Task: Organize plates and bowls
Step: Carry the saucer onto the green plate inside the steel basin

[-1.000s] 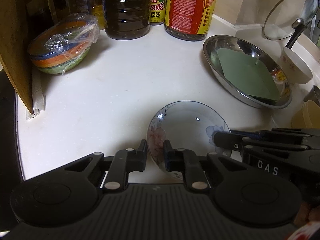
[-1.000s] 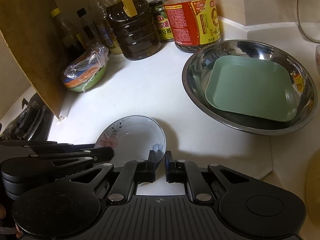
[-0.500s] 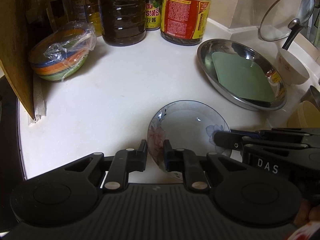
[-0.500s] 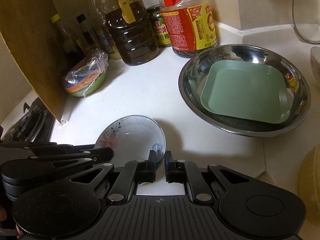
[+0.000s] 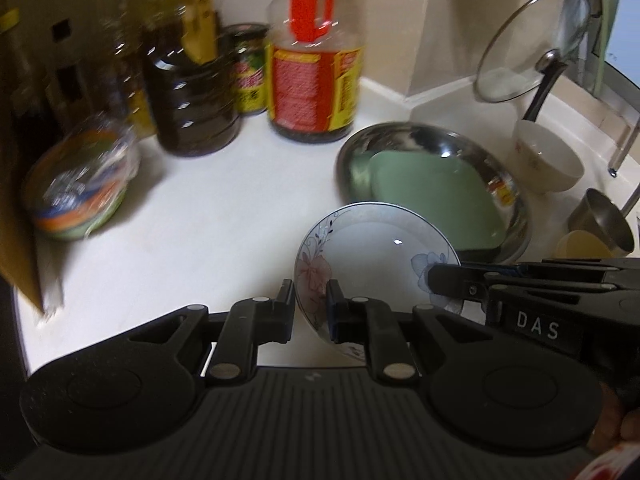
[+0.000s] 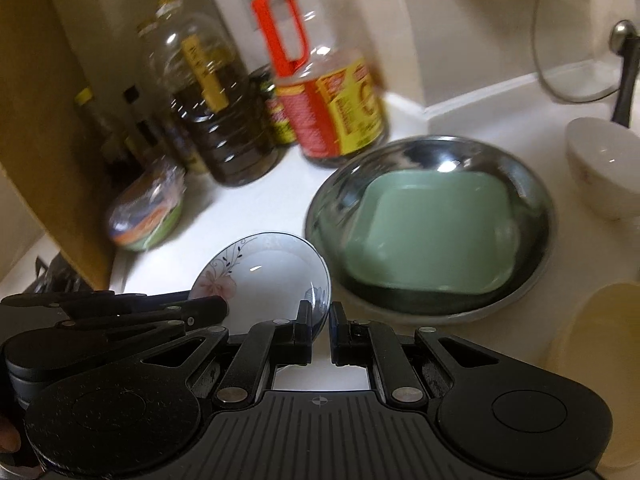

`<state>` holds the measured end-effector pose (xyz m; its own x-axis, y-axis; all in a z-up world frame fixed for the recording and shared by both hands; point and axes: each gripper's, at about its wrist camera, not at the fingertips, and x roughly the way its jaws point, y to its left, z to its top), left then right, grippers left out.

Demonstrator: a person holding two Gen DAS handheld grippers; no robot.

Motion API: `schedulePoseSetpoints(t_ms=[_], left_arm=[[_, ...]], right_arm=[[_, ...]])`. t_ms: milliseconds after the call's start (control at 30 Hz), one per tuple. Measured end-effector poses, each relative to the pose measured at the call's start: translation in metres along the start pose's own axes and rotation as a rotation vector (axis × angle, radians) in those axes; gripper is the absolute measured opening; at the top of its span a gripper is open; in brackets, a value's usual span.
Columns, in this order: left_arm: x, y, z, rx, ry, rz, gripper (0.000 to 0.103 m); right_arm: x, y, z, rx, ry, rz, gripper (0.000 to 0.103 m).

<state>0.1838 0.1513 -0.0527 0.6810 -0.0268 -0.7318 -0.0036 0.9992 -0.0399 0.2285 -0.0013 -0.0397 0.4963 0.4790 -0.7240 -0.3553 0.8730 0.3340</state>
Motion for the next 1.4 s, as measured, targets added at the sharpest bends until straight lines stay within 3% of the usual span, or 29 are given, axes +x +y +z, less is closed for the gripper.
schedulePoseSetpoints(t_ms=[367,700,1400], left_arm=[[0.021,-0.038,0.031,0.096,-0.037,-0.067,0.014],[0.06,-0.064,0.055,0.145,-0.018,-0.108,0.014],[0.112,-0.072,0.071,0.146,0.061,-0.117,0.014]], right_arm=[[-0.009,-0.036,0.017,0.081,-0.059,-0.088,0.009],[0.004,-0.073,0.035,0.137,-0.068,-0.157,0.009],[0.043,-0.098,0.048,0.167,-0.029,-0.207,0.009]])
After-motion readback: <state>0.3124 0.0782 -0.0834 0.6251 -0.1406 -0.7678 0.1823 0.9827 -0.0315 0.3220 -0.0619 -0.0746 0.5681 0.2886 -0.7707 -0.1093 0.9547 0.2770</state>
